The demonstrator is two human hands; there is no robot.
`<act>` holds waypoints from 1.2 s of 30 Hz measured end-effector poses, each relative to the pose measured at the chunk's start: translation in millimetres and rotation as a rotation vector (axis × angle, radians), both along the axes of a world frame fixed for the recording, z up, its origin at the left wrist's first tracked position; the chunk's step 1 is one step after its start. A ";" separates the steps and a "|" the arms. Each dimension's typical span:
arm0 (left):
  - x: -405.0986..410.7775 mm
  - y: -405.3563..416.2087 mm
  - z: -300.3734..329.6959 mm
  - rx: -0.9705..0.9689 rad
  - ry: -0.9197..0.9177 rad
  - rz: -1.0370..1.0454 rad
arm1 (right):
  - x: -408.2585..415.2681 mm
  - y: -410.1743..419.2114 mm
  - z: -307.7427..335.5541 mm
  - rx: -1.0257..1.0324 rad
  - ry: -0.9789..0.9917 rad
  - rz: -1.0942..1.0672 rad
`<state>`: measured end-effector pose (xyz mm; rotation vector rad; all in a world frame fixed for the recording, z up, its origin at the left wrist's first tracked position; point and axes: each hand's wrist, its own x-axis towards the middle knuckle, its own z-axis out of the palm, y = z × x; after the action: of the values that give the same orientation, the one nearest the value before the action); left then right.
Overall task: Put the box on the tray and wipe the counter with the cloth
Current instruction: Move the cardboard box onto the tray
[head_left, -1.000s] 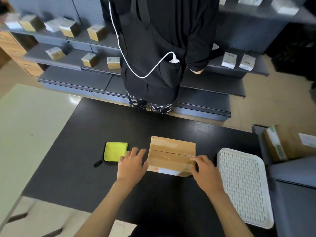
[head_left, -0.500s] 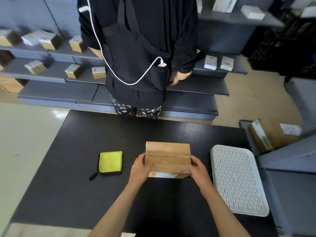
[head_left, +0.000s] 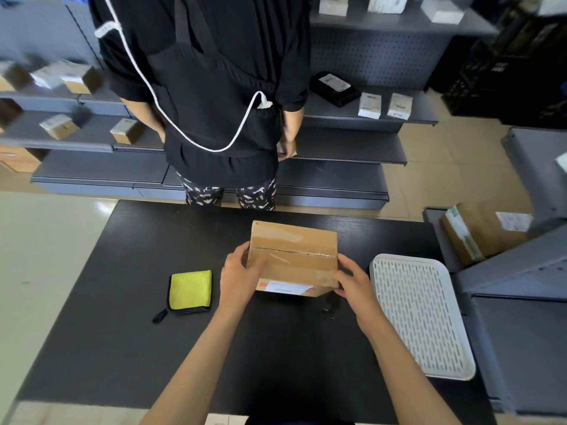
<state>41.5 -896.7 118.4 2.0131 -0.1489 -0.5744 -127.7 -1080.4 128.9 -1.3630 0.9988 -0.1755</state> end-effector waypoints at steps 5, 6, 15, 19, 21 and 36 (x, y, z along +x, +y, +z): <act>-17.4 -42.1 15.4 -0.031 -0.007 -0.061 | -21.7 -39.3 14.0 -0.082 0.011 -0.037; -22.9 -52.5 18.2 -0.037 -0.004 -0.071 | -28.5 -47.6 16.9 -0.097 0.010 -0.051; -84.2 -153.7 26.9 -0.079 0.058 -0.200 | -101.4 -126.7 28.1 -0.136 -0.014 -0.194; -112.9 -195.3 23.3 -0.077 0.086 -0.269 | -135.1 -157.8 26.3 -0.129 -0.007 -0.242; -126.5 -214.5 19.9 -0.066 0.096 -0.296 | -150.5 -173.9 21.4 -0.121 -0.018 -0.267; -199.9 -300.5 -7.5 0.048 0.129 -0.359 | -209.2 -266.3 -24.9 -0.043 0.038 -0.363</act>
<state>-158.4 -1197.2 110.9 2.0003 -0.4271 -0.9389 -337.0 -1346.7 103.9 -1.2174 1.2763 -0.4462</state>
